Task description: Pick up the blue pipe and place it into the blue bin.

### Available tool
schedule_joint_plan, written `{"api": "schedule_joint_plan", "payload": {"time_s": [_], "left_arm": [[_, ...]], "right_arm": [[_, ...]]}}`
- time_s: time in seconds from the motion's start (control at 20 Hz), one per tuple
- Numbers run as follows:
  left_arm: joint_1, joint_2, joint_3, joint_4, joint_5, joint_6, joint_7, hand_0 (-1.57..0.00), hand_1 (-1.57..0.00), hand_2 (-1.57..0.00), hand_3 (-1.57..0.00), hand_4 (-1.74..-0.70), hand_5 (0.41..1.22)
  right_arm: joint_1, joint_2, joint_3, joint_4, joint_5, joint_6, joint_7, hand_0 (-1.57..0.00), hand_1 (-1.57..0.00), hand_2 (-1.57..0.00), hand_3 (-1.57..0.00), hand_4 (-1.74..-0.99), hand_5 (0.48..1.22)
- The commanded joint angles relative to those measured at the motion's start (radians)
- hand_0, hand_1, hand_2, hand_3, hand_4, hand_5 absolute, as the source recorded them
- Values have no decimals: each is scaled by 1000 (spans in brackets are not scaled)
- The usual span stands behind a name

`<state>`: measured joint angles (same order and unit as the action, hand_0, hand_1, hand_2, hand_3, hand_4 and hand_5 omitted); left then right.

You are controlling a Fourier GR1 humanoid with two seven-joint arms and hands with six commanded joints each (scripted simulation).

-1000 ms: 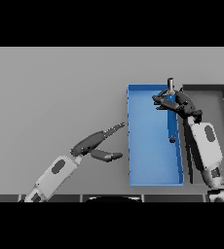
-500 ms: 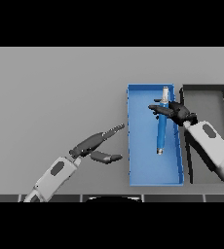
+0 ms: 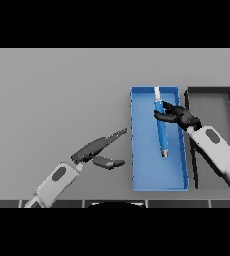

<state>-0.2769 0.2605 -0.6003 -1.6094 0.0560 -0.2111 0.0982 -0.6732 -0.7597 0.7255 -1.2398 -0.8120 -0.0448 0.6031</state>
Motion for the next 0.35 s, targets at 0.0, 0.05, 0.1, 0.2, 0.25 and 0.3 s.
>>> {"api": "schedule_joint_plan", "payload": {"time_s": [0.0,0.05,0.1,0.2,0.25,0.3], "left_arm": [[-6,-1,1,3,-7,4,3,1,1,1,1,-828,471],[-12,2,5,6,-7,5,5,1,1,1,1,-826,470],[-9,6,5,2,-6,3,6,1,1,1,1,-826,471],[-1,19,6,-13,-5,1,-3,1,1,1,1,-826,472],[-2,24,11,-19,-2,2,-3,1,1,1,1,-826,473],[-6,27,14,-23,7,-2,5,1,1,1,1,-826,474]], "right_arm": [[4,1,0,5,1,7,-12,-32,-24,-23,-14,-1182,789],[6,10,-6,8,-7,3,-22,-25,-19,-18,-11,-1176,783],[1,-1,-4,2,0,9,-19,-20,-15,-14,-8,-1186,774],[0,1,-4,9,-3,15,-19,-20,-15,-14,-8,-1186,766],[-7,12,-3,10,-6,14,-13,-20,-15,-14,-8,-1186,767],[-9,14,4,5,0,13,-11,-20,-15,-14,-8,-1186,769]]}}
